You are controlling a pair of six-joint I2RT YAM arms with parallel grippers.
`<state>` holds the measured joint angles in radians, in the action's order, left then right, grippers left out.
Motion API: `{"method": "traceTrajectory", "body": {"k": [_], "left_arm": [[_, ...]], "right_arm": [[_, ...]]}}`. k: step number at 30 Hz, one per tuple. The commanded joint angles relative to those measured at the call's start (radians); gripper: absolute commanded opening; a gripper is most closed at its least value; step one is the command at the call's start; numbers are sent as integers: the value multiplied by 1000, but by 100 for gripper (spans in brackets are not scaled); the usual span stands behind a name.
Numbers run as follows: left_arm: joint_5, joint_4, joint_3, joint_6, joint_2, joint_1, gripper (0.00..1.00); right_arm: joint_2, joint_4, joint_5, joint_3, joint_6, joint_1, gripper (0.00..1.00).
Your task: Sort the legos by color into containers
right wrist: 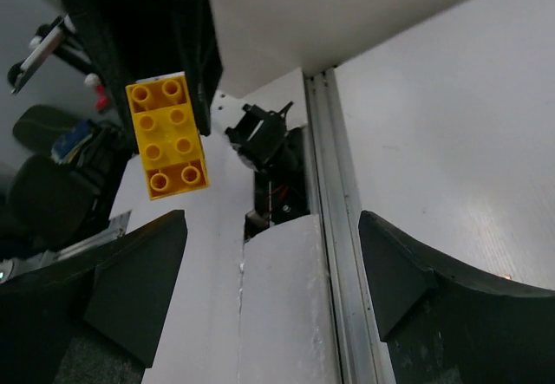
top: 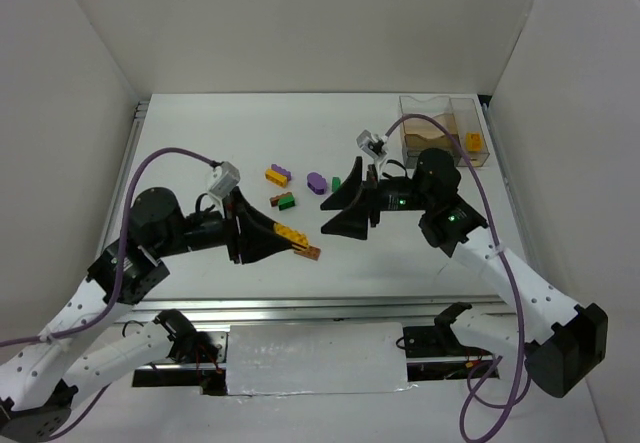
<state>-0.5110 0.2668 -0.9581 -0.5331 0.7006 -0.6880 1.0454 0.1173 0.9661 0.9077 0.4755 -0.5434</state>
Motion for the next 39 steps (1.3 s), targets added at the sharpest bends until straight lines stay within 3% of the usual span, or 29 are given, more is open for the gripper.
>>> {"method": "traceTrajectory", "body": {"k": [1,11,22,25,29,33,34,36,38,39], "left_arm": [[-240,-158,-60,-67,42,5,0],[-268,-205,-36,-128,66,7,0],[-284,-199,-14,-111,77,7,0],[-273,-178,-18,-90,76,7,0],[-270,-167,-19,-73,66,7,0],[-250,-138,-33,-54,62,7,0],[-248,-132,-39,-48,62,7,0],[-245,-126,-44,-42,60,7,0],[-238,-120,-50,-31,60,5,0],[-232,-112,-56,-21,59,7,7]], "right_arm": [[-24,87,181,28,-4,-26,87],[-90,-25,94,72,-35,-188,86],[16,-82,-17,174,-26,-303,79],[45,-105,-41,200,-34,-323,70],[59,-143,-56,207,-66,-336,40],[51,-148,-43,178,-90,-336,36],[54,-150,-38,178,-95,-337,18],[57,-177,-44,181,-113,-336,0],[61,-195,-49,183,-135,-336,0],[65,-200,-47,181,-141,-336,0]]}}
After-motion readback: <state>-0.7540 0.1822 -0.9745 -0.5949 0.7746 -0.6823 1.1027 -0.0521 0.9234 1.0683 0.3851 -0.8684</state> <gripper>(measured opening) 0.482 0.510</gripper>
